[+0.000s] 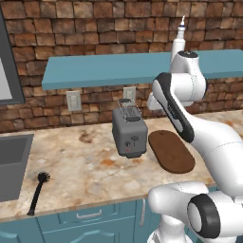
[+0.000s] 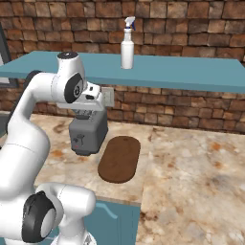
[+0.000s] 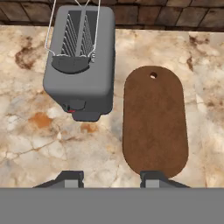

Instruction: Grab the spray bottle from the shelves, then place it next to the cutting board for sanitizing. Then grab the dish brush from the countertop next to the sink and place it next to the cutting board.

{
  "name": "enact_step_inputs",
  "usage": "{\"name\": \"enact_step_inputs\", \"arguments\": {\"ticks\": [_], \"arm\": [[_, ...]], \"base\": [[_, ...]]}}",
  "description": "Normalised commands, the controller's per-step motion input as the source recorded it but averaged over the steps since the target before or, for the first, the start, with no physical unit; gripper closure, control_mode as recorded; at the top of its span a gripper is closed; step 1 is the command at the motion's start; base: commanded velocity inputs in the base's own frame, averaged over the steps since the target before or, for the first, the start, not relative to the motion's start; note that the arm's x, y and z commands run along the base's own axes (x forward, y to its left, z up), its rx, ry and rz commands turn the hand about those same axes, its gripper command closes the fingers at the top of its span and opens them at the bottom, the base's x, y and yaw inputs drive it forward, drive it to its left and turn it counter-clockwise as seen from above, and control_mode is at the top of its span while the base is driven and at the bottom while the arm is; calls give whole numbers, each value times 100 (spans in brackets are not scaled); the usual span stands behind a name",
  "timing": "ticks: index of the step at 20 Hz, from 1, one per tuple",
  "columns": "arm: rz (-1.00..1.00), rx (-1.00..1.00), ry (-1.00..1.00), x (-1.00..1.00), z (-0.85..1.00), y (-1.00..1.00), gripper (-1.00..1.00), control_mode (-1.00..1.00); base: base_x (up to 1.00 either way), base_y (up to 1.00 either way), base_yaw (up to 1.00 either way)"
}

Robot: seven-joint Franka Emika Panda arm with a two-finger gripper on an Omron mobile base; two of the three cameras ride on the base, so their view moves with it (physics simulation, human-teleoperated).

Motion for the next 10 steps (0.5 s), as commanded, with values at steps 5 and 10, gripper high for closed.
{"name": "enact_step_inputs", "arguments": {"ticks": [5, 10], "arm": [[0, 0, 0, -17, -1, 0, -100, -100], [0, 0, -2, -43, -7, 0, -100, -100]], "base": [[0, 0, 0], [0, 0, 0]]}}
